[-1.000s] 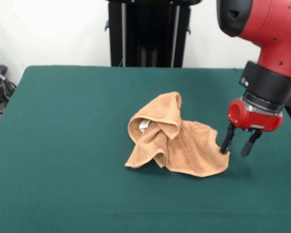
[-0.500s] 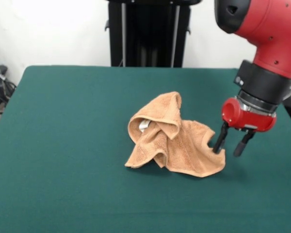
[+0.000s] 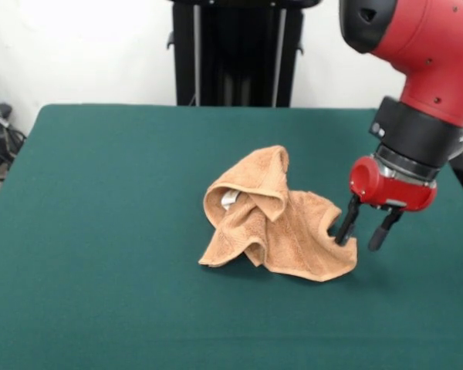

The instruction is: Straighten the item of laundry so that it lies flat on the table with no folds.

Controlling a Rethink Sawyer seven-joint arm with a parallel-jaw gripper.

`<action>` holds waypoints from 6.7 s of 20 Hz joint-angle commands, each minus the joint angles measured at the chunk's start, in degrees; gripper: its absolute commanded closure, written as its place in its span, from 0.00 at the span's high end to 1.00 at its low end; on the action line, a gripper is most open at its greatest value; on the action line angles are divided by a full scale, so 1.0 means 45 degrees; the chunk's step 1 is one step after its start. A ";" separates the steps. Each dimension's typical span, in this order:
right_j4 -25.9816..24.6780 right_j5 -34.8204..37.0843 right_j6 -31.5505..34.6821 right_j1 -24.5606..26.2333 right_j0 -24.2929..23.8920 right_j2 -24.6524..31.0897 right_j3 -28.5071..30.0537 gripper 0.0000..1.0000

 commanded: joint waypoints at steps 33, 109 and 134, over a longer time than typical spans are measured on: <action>-0.0829 0.4550 0.1436 -0.0993 -0.0425 0.0777 -0.0069 1.00; 0.1792 0.1006 0.3498 -0.0635 -0.0538 0.1314 0.1142 1.00; 0.3347 0.0927 0.4305 0.0771 -0.0154 0.1201 0.0458 1.00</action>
